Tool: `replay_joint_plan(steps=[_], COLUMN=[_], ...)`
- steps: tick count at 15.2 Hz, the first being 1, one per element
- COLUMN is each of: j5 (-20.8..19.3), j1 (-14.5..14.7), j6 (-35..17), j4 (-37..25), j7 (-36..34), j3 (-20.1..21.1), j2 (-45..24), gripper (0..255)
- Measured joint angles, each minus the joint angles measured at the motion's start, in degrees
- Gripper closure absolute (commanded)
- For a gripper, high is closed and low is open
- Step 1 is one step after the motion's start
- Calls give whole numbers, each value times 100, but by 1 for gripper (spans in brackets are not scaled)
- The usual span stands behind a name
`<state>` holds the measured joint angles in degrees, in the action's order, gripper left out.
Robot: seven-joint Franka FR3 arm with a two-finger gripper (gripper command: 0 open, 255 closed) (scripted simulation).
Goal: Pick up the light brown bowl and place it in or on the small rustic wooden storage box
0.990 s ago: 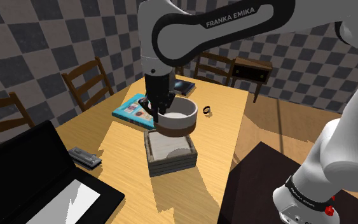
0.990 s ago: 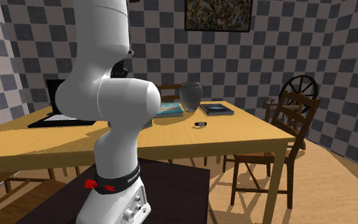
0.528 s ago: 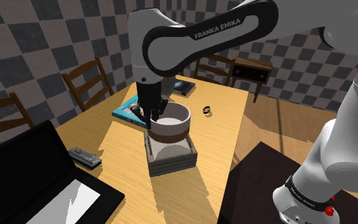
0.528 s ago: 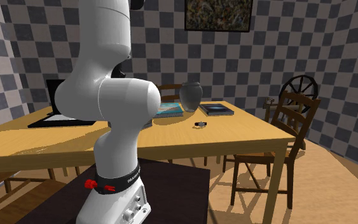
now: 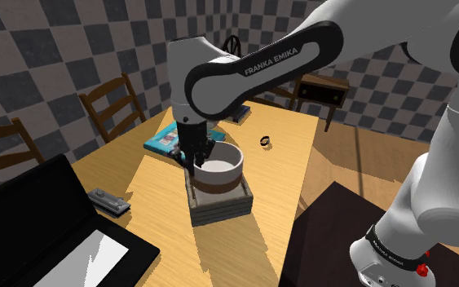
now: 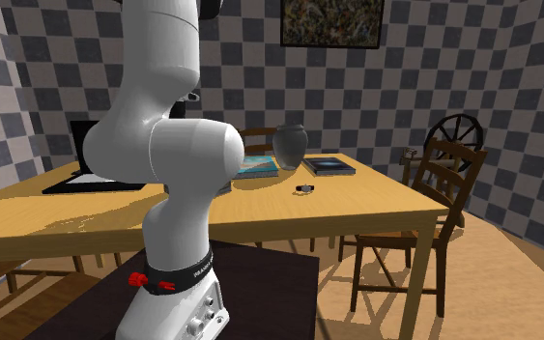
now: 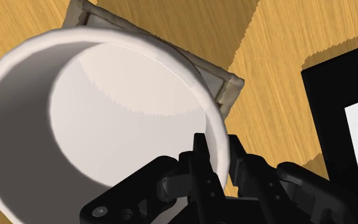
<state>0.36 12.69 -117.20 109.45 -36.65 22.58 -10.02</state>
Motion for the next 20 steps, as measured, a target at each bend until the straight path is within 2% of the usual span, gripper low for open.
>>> replay_joint_plan(steps=[5, 11, 12, 18, 20], j5=[-60, -72, -75, -78, -49], j1=[23, 25, 28, 19, 13], j6=[-342, -396, -399, -397, -177], j4=[200, 214, 210, 222, 62], j7=[-30, -33, -37, -35, -24], j3=[-6, -3, -3, -13, -4], j2=[-138, -163, -171, -181, -111], gripper=[255, 255, 0, 0, 0])
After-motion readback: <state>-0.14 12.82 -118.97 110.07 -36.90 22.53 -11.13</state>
